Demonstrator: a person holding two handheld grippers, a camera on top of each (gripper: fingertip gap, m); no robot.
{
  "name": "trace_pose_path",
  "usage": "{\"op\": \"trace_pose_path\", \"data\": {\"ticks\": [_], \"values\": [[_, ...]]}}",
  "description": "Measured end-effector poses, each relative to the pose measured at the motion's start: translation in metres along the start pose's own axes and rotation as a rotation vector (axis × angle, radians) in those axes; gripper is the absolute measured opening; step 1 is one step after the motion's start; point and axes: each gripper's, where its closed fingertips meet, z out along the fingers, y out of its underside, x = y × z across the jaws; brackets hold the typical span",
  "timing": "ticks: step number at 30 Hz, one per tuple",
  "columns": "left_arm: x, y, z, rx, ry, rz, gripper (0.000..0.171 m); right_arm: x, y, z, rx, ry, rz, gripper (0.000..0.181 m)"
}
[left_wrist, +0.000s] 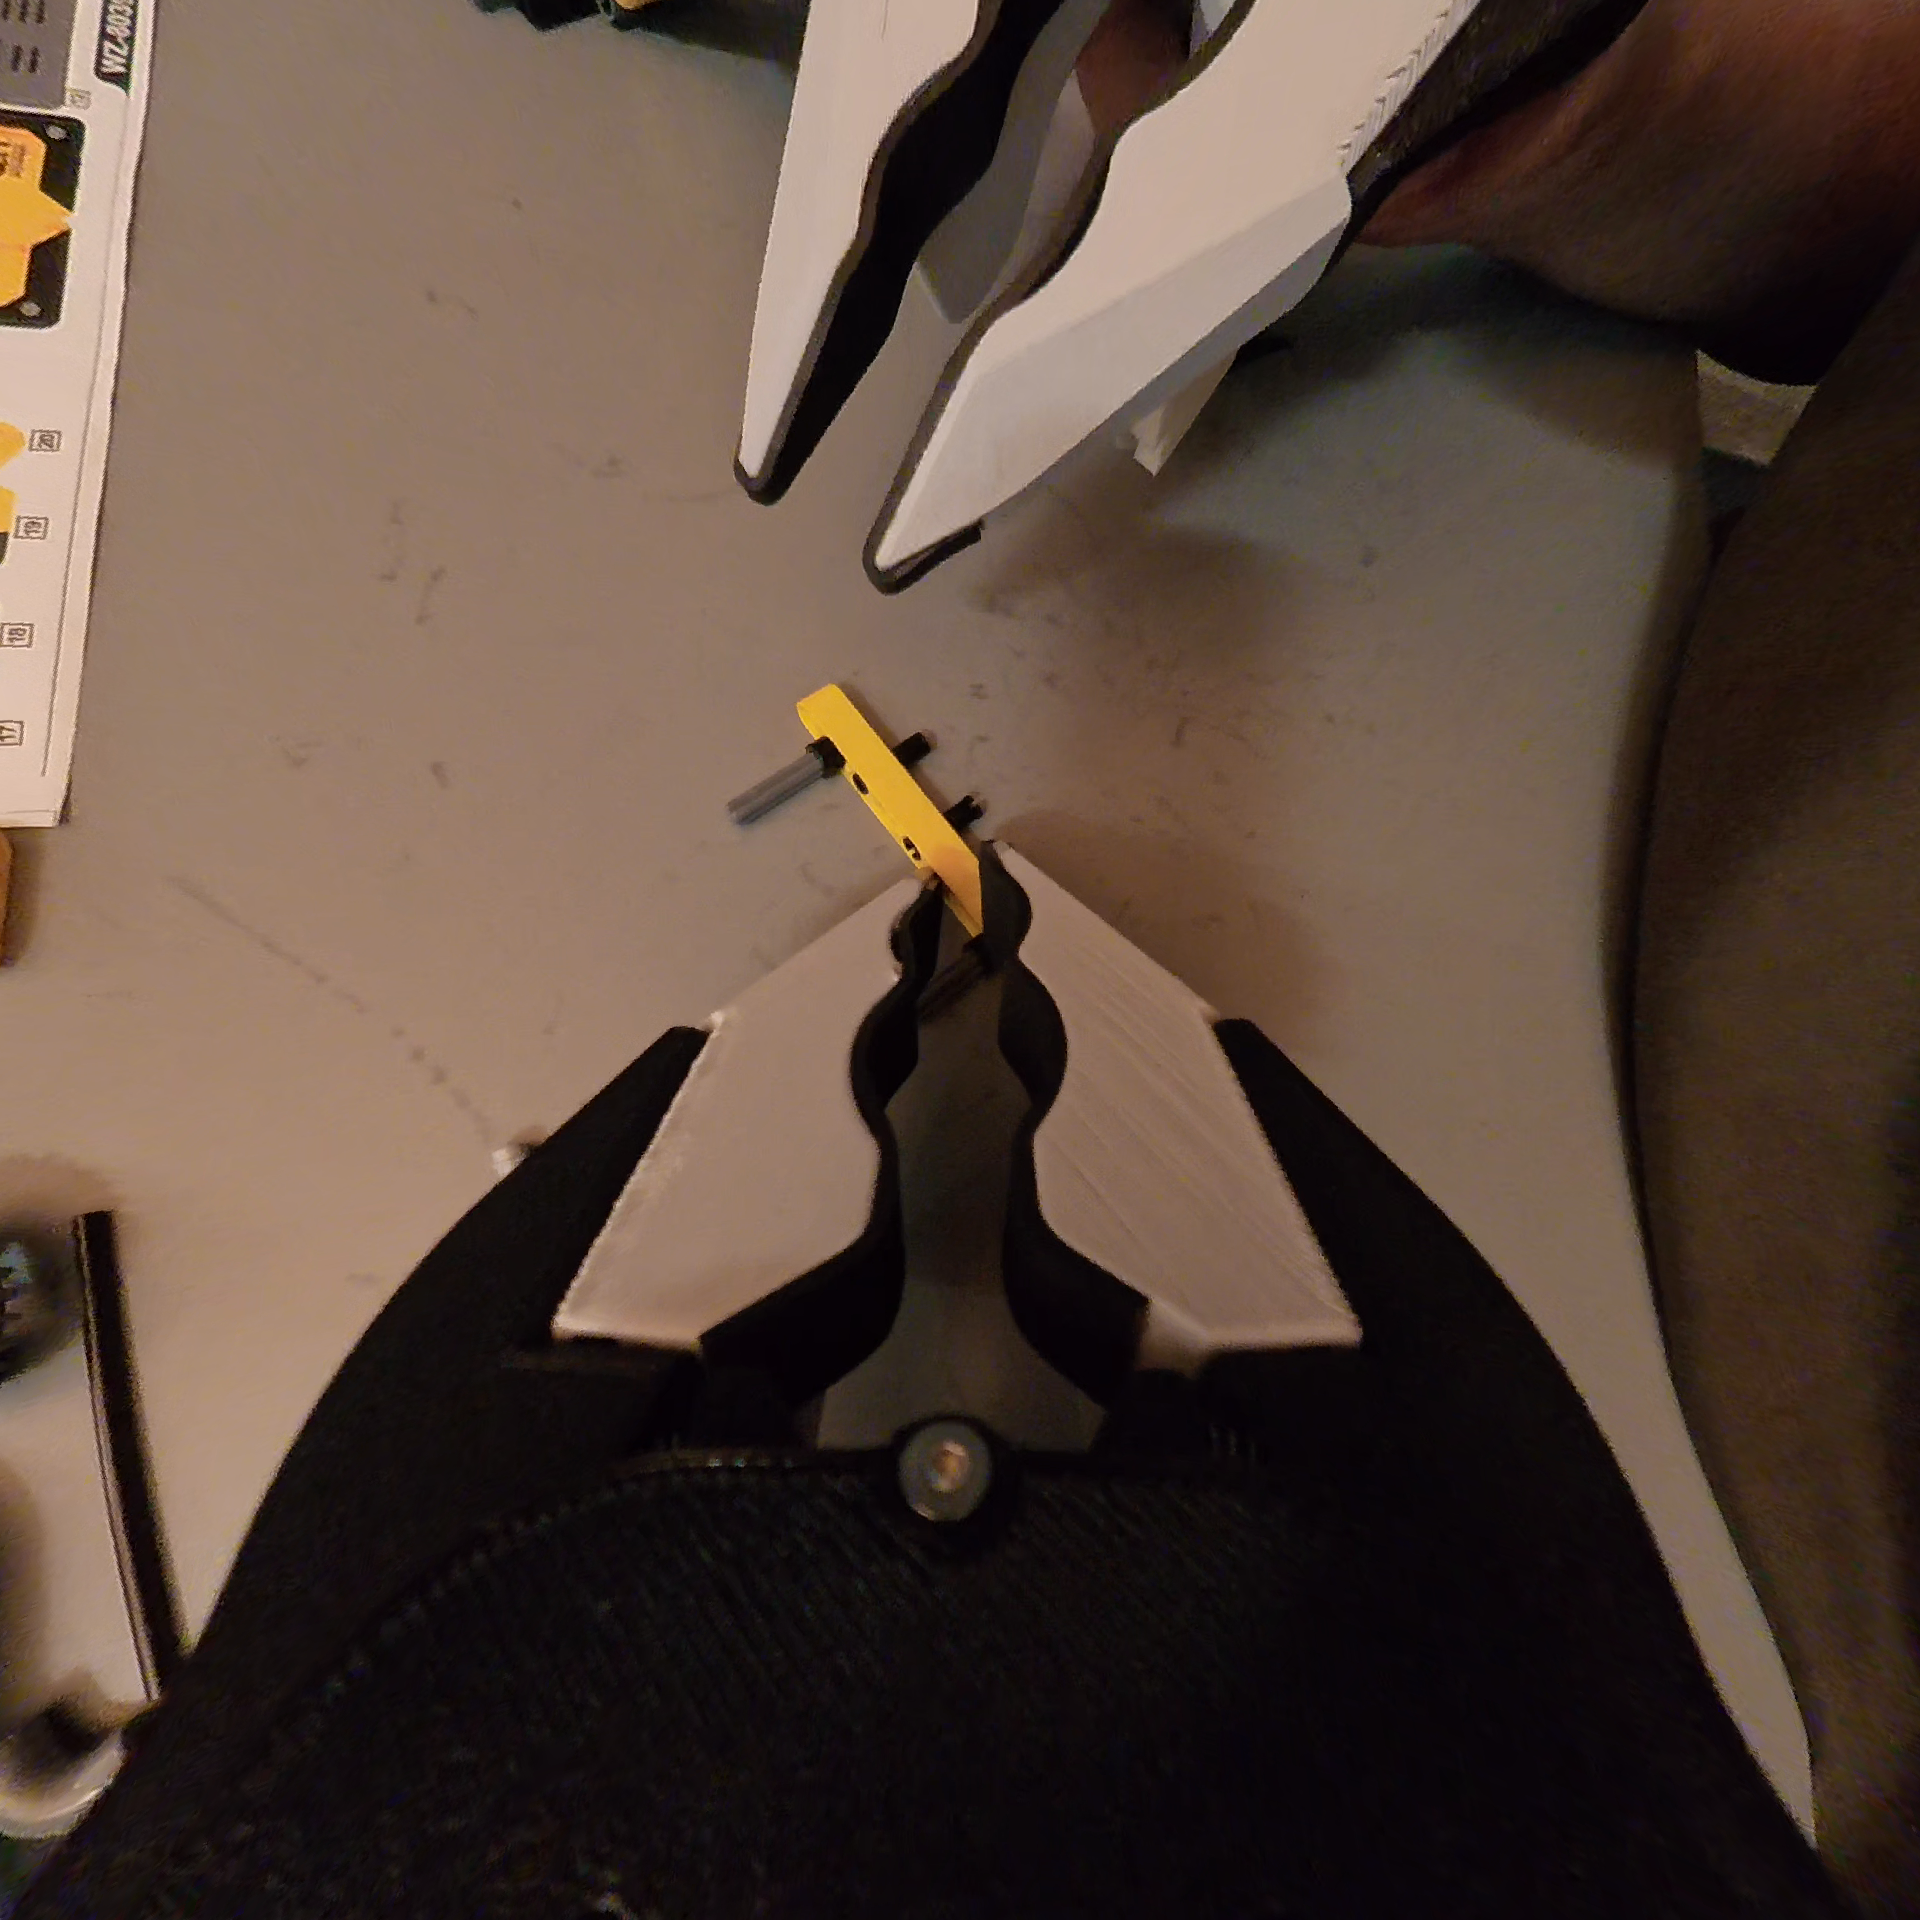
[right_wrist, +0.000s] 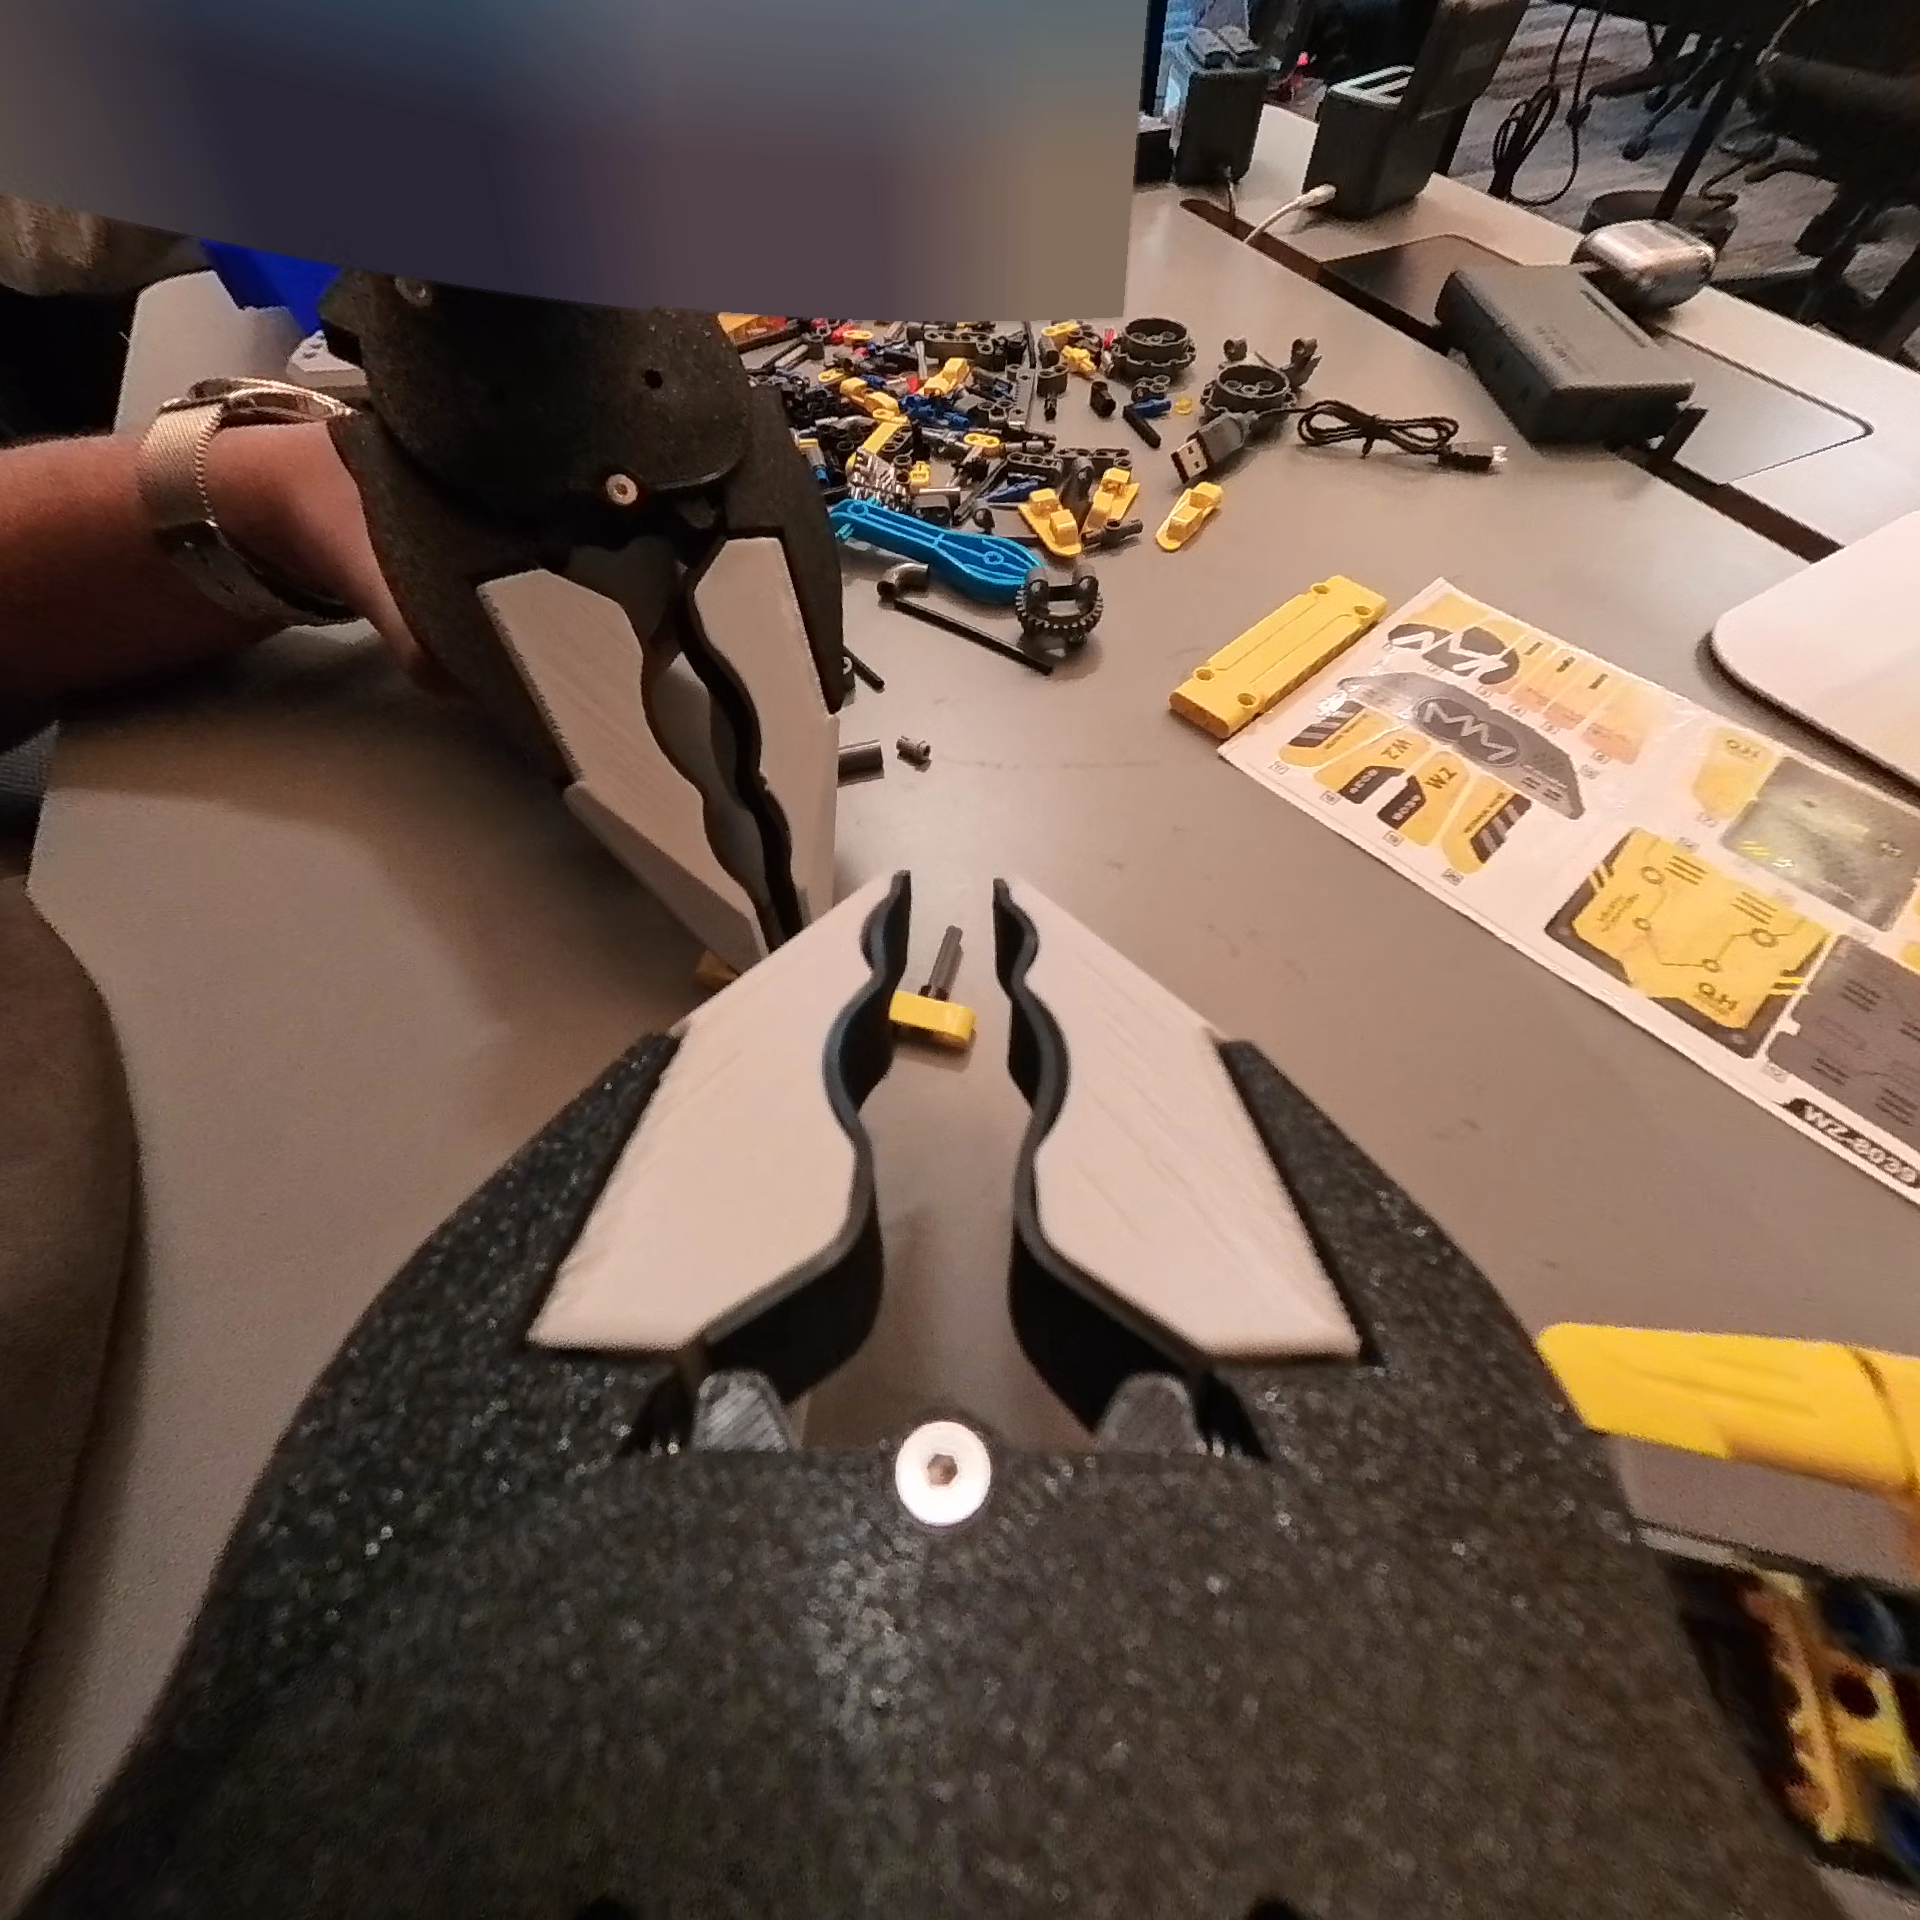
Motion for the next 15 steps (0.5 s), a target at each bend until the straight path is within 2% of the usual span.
{"op": "trace_pose_path", "data": {"ticks": [15], "values": [[-0.0002, 0.0002, -0.0001, 0.0, 0.007, -0.009, 0.009, -0.0005, 0.0013, 0.0015, -0.009, -0.006, 0.002, 0.016]]}}
